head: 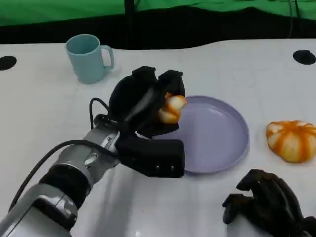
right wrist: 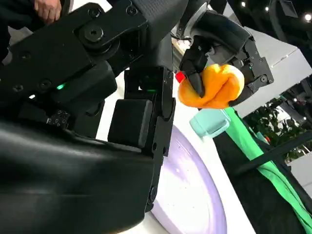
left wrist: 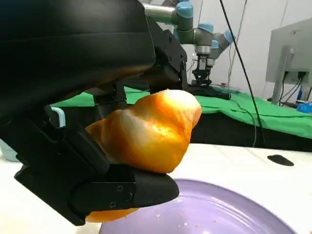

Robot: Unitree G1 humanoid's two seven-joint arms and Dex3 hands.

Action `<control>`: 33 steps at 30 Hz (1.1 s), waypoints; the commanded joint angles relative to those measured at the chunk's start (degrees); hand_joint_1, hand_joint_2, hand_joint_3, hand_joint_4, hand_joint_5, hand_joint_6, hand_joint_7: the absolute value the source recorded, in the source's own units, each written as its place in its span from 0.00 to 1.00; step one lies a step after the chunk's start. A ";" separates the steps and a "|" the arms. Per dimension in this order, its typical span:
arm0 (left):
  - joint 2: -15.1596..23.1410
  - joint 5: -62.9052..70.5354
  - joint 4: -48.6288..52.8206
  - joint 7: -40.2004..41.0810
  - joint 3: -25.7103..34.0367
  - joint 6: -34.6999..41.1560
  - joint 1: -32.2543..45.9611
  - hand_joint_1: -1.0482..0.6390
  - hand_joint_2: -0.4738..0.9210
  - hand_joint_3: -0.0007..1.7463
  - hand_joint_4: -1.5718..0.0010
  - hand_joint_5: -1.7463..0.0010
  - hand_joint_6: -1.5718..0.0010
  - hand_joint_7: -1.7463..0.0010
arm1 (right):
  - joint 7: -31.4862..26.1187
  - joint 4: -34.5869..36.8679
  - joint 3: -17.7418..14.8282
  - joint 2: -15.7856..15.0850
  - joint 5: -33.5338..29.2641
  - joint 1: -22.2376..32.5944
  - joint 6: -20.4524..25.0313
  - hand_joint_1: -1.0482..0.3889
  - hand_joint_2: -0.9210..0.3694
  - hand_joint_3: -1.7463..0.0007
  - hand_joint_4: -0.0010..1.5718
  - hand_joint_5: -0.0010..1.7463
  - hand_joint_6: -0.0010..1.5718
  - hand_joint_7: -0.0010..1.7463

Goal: Grasp the bread from the table and place it into the plate.

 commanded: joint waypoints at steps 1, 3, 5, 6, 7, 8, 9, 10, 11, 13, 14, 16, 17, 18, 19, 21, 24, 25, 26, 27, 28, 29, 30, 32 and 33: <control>-7.25 0.13 6.47 -3.50 -2.43 1.76 -6.14 0.44 0.71 0.62 0.38 0.00 0.55 0.20 | -0.48 -1.49 0.46 0.09 -0.21 0.83 -0.41 0.00 0.15 1.00 1.00 0.41 1.00 0.21; -7.98 -0.13 7.84 -3.11 -2.61 1.50 -6.83 0.44 0.71 0.64 0.38 0.00 0.53 0.26 | -0.40 -1.54 0.43 0.21 -0.05 0.87 -0.29 0.00 0.15 1.00 1.00 0.42 1.00 0.22; -8.48 -0.06 8.85 -2.85 -2.96 1.69 -7.39 0.43 0.71 0.65 0.37 0.00 0.52 0.26 | -1.22 -2.24 0.58 0.46 -0.25 1.30 -0.18 0.00 0.15 1.00 1.00 0.42 1.00 0.22; -8.68 -0.09 9.25 -2.78 -3.13 1.46 -7.60 0.43 0.71 0.66 0.37 0.00 0.52 0.25 | -1.08 -2.50 0.65 0.46 -0.05 1.49 0.05 0.00 0.15 1.00 1.00 0.42 1.00 0.22; -8.81 -0.16 9.54 -2.85 -3.23 1.26 -7.75 0.43 0.71 0.66 0.37 0.00 0.52 0.25 | -0.91 -2.64 0.70 0.44 0.15 1.59 0.25 0.01 0.15 1.00 1.00 0.42 1.00 0.21; -8.89 -0.23 9.78 -2.85 -3.29 1.05 -7.87 0.43 0.70 0.66 0.38 0.00 0.52 0.24 | -0.71 -2.69 0.73 0.40 0.32 1.63 0.39 0.01 0.15 1.00 1.00 0.41 1.00 0.21; -8.99 -0.29 10.02 -3.05 -3.35 0.91 -8.01 0.43 0.70 0.66 0.38 0.00 0.52 0.24 | -0.84 -2.75 0.79 0.41 0.24 1.67 0.28 0.01 0.15 1.00 1.00 0.41 1.00 0.20; -9.05 -0.33 10.19 -3.19 -3.39 0.84 -8.11 0.43 0.70 0.65 0.38 0.00 0.52 0.24 | -1.01 -2.80 0.83 0.43 0.12 1.69 0.17 0.01 0.15 1.00 1.00 0.41 1.00 0.20; -9.16 -0.34 10.35 -3.18 -3.43 0.78 -8.20 0.43 0.70 0.65 0.38 0.00 0.52 0.24 | -0.98 -2.65 0.83 0.42 0.09 1.58 0.01 0.01 0.15 1.00 1.00 0.41 1.00 0.21; -9.31 -0.54 10.67 -3.20 -3.34 0.47 -8.28 0.44 0.70 0.64 0.38 0.00 0.54 0.17 | -0.61 -2.37 0.83 0.32 0.17 1.46 -0.17 0.01 0.15 1.00 1.00 0.41 1.00 0.21; -9.36 -0.67 10.83 -3.35 -3.27 0.37 -8.30 0.44 0.70 0.64 0.38 0.00 0.54 0.14 | -0.48 -2.26 0.85 0.28 0.12 1.43 -0.34 0.01 0.15 1.00 1.00 0.41 1.00 0.21; -9.39 -0.76 11.24 -4.08 -3.30 0.47 -8.43 0.45 0.71 0.62 0.40 0.00 0.56 0.16 | -0.27 -2.29 0.83 0.31 0.28 1.48 -0.37 0.01 0.15 1.00 1.00 0.41 1.00 0.20; -9.39 -0.78 11.35 -4.28 -3.32 0.49 -8.48 0.45 0.71 0.62 0.40 0.00 0.56 0.17 | -0.21 -2.31 0.82 0.32 0.33 1.50 -0.36 0.02 0.15 1.00 1.00 0.41 1.00 0.20; -9.40 -0.78 11.42 -4.36 -3.32 0.49 -8.51 0.45 0.71 0.61 0.41 0.00 0.56 0.18 | -0.19 -2.32 0.81 0.33 0.36 1.51 -0.34 0.02 0.15 1.00 1.00 0.41 1.00 0.20; -9.41 -0.78 11.47 -4.37 -3.31 0.47 -8.53 0.45 0.72 0.61 0.41 0.00 0.56 0.18 | -0.18 -2.32 0.81 0.33 0.36 1.51 -0.34 0.02 0.15 1.00 1.00 0.41 1.00 0.20; -9.42 -0.77 11.53 -4.39 -3.28 0.44 -8.56 0.45 0.72 0.61 0.41 0.00 0.56 0.18 | -0.17 -2.32 0.80 0.33 0.35 1.50 -0.34 0.02 0.15 1.00 1.00 0.41 1.00 0.20; -9.04 -1.42 11.52 -9.73 -3.23 1.28 -8.76 0.43 0.88 0.35 0.55 0.07 0.57 0.36 | -0.68 -3.04 0.98 0.45 0.21 1.96 -0.06 0.01 0.15 1.00 1.00 0.41 1.00 0.20; -8.97 -1.51 11.41 -10.51 -3.18 1.41 -8.75 0.43 0.92 0.30 0.57 0.08 0.57 0.39 | -0.74 -3.13 1.01 0.46 0.20 2.02 -0.02 0.01 0.15 1.00 1.00 0.41 1.00 0.20; -8.95 -1.52 11.26 -10.74 -3.11 1.47 -8.70 0.43 0.94 0.27 0.58 0.08 0.57 0.41 | -0.75 -3.15 1.02 0.46 0.20 2.03 -0.02 0.01 0.15 1.00 1.00 0.41 1.00 0.20; -8.93 -1.52 11.12 -10.94 -3.04 1.52 -8.66 0.43 0.95 0.24 0.59 0.08 0.57 0.42 | -0.76 -3.17 1.03 0.46 0.21 2.04 -0.01 0.01 0.15 1.00 1.00 0.41 1.00 0.20; -8.91 -1.51 11.03 -11.08 -2.99 1.56 -8.63 0.43 0.96 0.23 0.59 0.09 0.57 0.42 | -0.77 -3.18 1.04 0.46 0.21 2.05 0.00 0.01 0.15 1.00 1.00 0.41 1.00 0.20; -8.63 -0.39 11.14 -13.86 -4.11 3.18 -9.38 0.43 0.96 0.23 0.59 0.09 0.57 0.42 | -0.54 -3.07 0.96 0.44 0.40 1.99 0.05 0.01 0.15 1.00 1.00 0.41 1.00 0.20; -8.40 0.43 11.18 -16.00 -4.97 4.44 -9.93 0.33 0.99 0.21 0.71 0.39 0.71 0.64 | -0.37 -2.98 0.91 0.43 0.53 1.94 0.10 0.02 0.15 1.00 1.00 0.41 1.00 0.19; -8.06 1.33 10.86 -19.78 -6.19 6.65 -10.74 0.28 1.00 0.20 0.74 0.61 0.74 0.81 | -0.28 -2.90 0.90 0.37 0.60 1.89 0.15 0.02 0.15 1.00 1.00 0.40 1.00 0.19; -7.96 1.39 10.56 -21.05 -6.47 7.38 -10.92 0.20 1.00 0.20 0.78 0.70 0.79 0.89 | -0.34 -2.91 0.94 0.33 0.55 1.88 0.16 0.02 0.15 1.00 1.00 0.40 1.00 0.19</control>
